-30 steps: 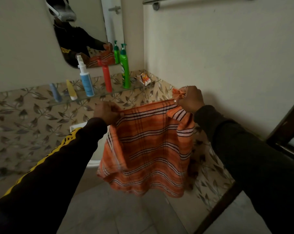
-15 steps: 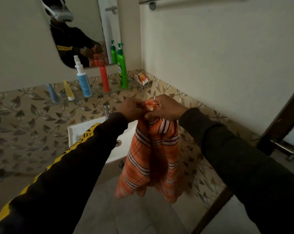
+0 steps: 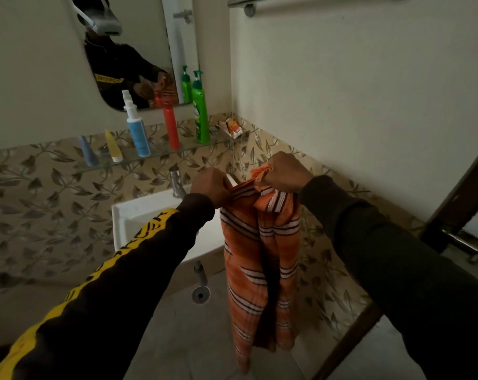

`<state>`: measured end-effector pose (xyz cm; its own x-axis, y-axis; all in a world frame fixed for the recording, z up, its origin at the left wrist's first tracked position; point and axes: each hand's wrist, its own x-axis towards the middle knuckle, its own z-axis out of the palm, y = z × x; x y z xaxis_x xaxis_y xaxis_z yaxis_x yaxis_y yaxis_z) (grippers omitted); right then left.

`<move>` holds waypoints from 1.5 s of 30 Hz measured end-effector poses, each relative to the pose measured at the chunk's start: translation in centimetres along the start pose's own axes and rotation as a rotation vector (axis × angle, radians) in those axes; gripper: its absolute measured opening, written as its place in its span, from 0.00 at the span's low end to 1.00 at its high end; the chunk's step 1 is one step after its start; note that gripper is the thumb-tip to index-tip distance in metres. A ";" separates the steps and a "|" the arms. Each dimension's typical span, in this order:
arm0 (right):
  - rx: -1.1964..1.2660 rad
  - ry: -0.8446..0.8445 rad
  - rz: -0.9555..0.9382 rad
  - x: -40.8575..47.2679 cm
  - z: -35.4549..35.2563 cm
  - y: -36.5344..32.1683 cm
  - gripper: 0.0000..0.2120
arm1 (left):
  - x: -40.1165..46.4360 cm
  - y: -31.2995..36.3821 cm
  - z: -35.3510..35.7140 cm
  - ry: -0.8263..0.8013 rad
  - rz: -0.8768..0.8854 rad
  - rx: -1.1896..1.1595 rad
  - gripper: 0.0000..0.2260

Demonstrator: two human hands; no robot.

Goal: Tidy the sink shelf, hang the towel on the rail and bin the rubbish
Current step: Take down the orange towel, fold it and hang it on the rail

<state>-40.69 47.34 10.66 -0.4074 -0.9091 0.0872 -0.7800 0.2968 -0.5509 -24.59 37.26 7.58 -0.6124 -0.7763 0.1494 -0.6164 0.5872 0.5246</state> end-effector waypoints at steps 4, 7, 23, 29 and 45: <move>0.020 0.037 0.010 0.4 -0.2 -0.4 0.18 | 0.1 -0.7 0.3 0.051 -0.047 0.055 0.03; 0.047 0.094 0.042 0.6 -0.8 -0.7 0.10 | 0.3 -1.5 0.1 0.088 -0.083 0.101 0.07; 0.210 0.432 0.243 0.7 -3.3 3.0 0.08 | 0.3 -10.3 -1.7 0.146 0.006 -0.250 0.09; 0.268 0.422 0.242 0.9 -3.1 2.7 0.08 | 0.0 -10.0 -0.7 0.170 0.028 -0.448 0.07; -0.044 0.359 0.278 0.3 -2.4 5.6 0.06 | 1.6 -9.4 -2.4 0.336 0.113 0.264 0.07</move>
<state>-46.29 49.44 9.62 -0.7372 -0.6363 0.2273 -0.6339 0.5348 -0.5587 -18.60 29.96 4.87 -0.5147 -0.7098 0.4809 -0.6871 0.6770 0.2639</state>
